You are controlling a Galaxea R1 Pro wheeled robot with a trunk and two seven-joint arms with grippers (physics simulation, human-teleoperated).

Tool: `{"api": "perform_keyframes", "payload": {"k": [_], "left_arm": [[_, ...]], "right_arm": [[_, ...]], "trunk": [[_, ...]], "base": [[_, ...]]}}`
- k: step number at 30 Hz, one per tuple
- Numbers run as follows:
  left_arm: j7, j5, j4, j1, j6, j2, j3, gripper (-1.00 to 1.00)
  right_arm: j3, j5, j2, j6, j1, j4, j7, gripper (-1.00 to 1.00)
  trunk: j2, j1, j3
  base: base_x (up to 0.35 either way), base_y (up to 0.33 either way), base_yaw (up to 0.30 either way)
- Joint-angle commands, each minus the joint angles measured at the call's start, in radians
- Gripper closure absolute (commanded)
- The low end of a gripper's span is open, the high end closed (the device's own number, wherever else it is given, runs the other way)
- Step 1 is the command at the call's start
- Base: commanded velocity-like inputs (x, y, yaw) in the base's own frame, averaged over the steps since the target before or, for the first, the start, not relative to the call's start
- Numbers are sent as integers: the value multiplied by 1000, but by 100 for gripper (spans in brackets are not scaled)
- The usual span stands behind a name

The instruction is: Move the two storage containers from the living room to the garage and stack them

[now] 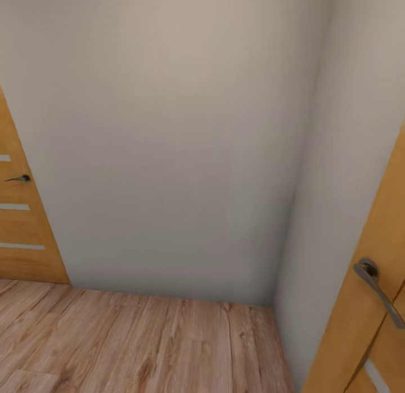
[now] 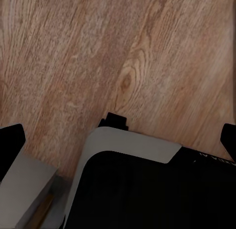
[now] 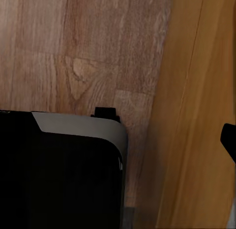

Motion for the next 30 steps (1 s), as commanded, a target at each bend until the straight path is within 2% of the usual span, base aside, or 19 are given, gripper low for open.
{"api": "perform_keyframes", "payload": {"k": [1,7,30], "left_arm": [[2,4,1,-1,-3,0,-1,-100],[2,4,1,-1,-3,0,-1,-100],[2,3,1,-1,-3,-1,-1,-100]], "right_arm": [[9,-10,1,-6,-1,3,-1,-100],[9,-11,0,-9,-1,3,-5,-100],[9,-13,5,-10,-1,3,-7,-100]], "trunk": [[-1,1,-1],[-1,1,-1],[-1,1,-1]], "base": [[321,0,0],[321,0,110],[321,0,266]]}}
